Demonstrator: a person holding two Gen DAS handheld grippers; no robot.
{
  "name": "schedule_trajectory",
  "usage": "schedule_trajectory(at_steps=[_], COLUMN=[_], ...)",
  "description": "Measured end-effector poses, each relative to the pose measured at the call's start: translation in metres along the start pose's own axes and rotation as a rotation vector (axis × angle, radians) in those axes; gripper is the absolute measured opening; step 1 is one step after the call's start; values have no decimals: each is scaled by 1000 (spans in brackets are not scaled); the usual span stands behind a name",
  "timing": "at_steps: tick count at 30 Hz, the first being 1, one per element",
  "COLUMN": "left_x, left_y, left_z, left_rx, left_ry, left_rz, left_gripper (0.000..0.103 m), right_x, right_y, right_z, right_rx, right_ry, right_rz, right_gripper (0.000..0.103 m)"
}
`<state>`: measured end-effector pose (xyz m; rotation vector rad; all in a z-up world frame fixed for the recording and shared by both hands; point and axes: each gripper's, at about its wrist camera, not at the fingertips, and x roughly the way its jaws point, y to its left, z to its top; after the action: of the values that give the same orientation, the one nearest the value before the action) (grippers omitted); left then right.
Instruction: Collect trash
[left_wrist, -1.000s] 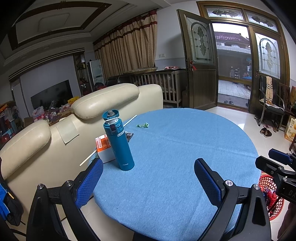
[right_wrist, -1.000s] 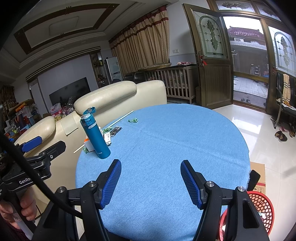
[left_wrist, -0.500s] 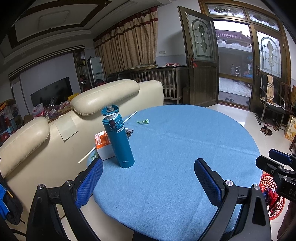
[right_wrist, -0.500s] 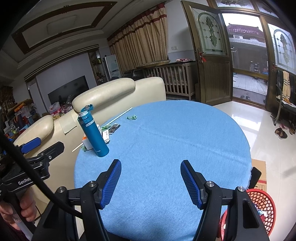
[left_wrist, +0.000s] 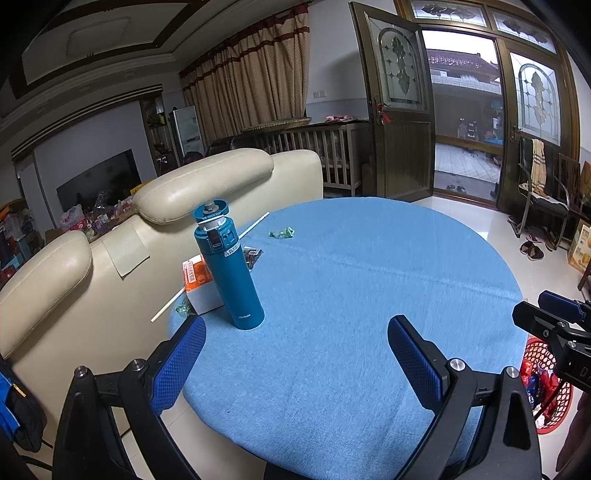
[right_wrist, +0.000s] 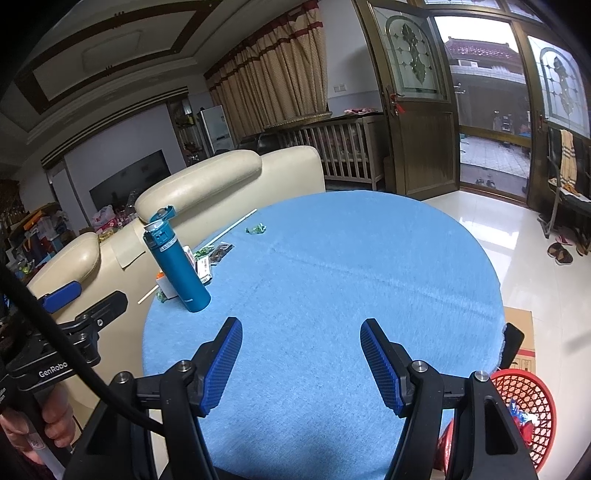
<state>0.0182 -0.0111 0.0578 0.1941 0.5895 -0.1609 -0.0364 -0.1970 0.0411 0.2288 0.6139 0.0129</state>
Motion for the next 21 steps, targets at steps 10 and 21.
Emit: schedule_trajectory(at_steps=[10,21], left_x=[15,27], left_y=[-1,-2], left_z=[0,1], left_rx=[2,7], left_ry=[27,53], left_rz=[-2,-11], left_gripper=[99,99], right_x=[15,30], right_y=[-4,-11], right_z=[3,3], right_rx=[10,39], right_ry=[20,53], right_rz=[-8,-10], right_gripper=[70,70])
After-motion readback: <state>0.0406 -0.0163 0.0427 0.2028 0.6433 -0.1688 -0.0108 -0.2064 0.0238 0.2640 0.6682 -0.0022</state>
